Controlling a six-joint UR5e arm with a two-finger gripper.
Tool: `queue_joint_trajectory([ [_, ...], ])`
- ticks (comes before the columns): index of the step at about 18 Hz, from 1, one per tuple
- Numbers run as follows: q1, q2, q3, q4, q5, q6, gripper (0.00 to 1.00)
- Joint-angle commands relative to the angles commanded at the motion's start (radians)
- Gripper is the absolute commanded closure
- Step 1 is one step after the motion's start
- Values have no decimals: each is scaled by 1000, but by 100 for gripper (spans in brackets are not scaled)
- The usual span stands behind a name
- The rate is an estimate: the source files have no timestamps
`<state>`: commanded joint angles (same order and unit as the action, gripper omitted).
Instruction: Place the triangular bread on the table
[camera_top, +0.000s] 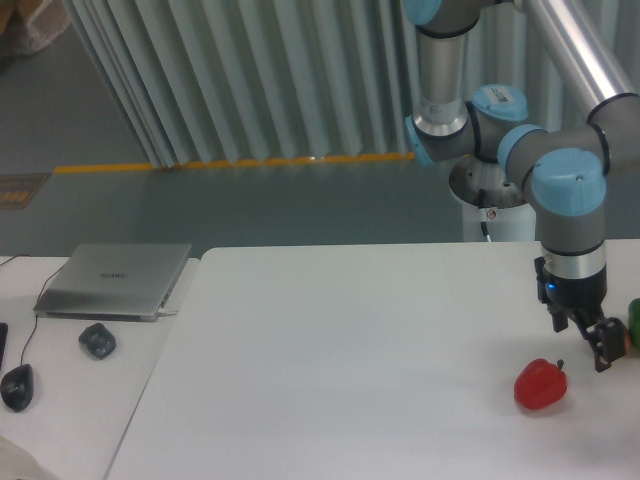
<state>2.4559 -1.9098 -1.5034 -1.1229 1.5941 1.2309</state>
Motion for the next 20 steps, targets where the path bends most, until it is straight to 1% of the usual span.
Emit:
queue_joint_trajectory([
  [1, 9, 0, 3, 3, -5, -33, 0],
  [3, 14, -8, 31, 3, 4, -40, 0],
  [4, 34, -17, 54, 5, 3, -30, 0],
  [5, 63, -23, 58, 20, -3, -21, 0],
  [6, 74, -28, 60, 40, -11, -13, 0],
  [7, 93, -34, 63, 47, -34, -1, 0],
  [9, 124, -34, 51, 54, -74, 15, 0],
  [12, 133, -28, 35, 69, -74, 122, 0],
  [13, 152, -23, 19, 71, -74, 107, 0],
  [14, 152, -23, 15, 71, -71, 96, 0],
  [16, 141, -20, -15, 77, -18, 108, 0],
  [18, 135, -20, -9, 84, -8, 108, 0],
  [20, 135, -20, -11, 110, 0, 108, 0],
])
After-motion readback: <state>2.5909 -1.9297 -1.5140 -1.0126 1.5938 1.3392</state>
